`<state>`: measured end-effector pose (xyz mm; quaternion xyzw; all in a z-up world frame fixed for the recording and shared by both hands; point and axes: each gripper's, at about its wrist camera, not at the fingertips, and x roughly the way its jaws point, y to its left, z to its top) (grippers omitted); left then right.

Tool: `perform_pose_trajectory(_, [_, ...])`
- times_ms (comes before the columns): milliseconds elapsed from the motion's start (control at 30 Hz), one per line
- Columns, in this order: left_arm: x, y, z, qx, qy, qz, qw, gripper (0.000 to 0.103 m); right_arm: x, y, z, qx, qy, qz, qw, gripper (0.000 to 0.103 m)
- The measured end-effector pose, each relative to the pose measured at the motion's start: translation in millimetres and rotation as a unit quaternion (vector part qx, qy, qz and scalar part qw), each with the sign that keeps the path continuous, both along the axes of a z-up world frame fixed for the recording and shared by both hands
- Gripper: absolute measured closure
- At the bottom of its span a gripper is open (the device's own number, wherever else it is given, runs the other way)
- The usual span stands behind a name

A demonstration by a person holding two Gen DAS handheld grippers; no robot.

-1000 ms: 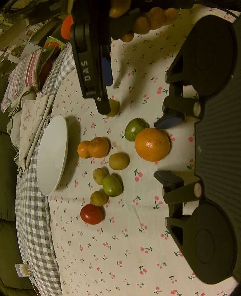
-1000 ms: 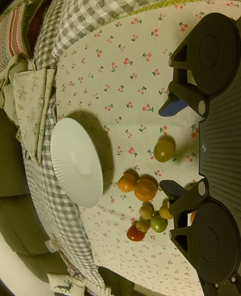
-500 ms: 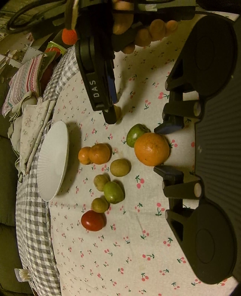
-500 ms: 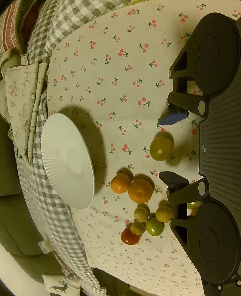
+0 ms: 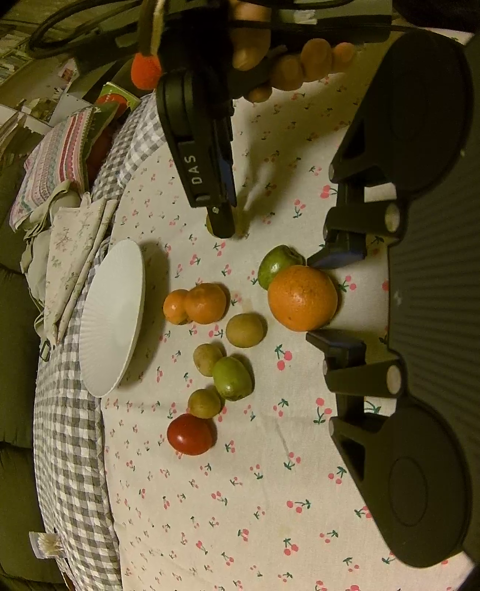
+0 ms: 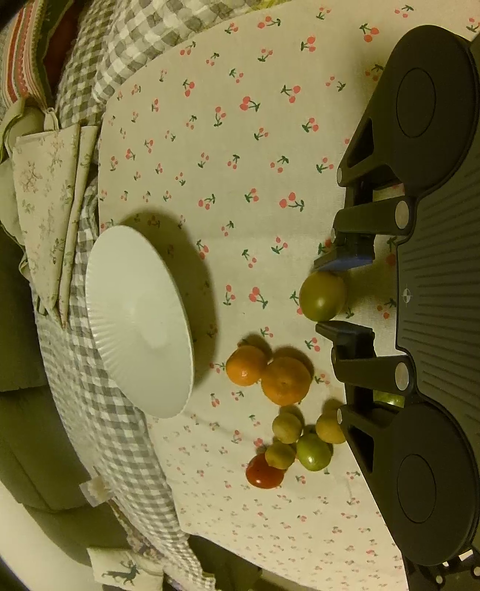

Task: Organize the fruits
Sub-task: 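Carry both fruits to the white plate and open both tools to release them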

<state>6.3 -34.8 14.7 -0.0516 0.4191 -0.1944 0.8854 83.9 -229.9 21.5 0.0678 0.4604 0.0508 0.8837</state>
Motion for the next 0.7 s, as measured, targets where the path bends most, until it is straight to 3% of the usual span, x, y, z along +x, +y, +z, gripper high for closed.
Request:
perform_pose_trajectory(267, [10, 12, 20, -0.005, -0.021, 0.014, 0.9997, 0.069, 0, -10, 12, 0.027, -0.013, -0.017, 0.999, 0.076])
perform_pose_trajectory(700, [75, 5, 46, 0.030, -0.076, 0.013, 0.9966, 0.069, 18, -18, 27, 0.037, -0.037, -0.022, 0.998, 0.076])
